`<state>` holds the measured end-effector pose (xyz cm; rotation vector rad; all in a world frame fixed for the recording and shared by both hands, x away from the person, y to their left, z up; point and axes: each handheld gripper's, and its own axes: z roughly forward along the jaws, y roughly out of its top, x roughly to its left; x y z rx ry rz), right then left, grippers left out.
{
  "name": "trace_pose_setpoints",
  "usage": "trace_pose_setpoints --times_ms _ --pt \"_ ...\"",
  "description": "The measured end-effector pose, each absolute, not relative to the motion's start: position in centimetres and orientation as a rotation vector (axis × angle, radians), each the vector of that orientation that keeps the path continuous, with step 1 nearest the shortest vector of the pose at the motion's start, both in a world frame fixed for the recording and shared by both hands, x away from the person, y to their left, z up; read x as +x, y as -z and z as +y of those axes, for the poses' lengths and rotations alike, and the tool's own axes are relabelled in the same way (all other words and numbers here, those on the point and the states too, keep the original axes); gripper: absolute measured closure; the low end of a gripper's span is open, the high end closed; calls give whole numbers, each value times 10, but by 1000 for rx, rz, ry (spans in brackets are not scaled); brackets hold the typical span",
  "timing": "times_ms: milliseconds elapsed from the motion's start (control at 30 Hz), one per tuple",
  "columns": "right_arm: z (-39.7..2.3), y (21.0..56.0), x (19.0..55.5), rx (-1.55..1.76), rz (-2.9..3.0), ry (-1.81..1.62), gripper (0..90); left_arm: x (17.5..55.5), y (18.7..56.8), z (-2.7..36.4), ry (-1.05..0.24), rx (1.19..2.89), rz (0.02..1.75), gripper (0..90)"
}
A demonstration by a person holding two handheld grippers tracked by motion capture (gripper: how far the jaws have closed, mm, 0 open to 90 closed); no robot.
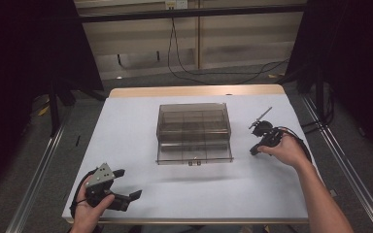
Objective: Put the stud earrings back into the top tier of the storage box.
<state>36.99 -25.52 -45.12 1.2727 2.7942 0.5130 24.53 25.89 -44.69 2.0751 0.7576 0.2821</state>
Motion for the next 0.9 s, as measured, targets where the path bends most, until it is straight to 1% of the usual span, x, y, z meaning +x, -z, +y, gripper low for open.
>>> trace_pose_setpoints --times_ms 600,900 --pt "-253 450 365 1262 2818 -525 867 245 447 259 -283 2075 758 40" --pt "-251 439 358 1246 2820 -605 868 245 447 259 -289 2077 758 39"
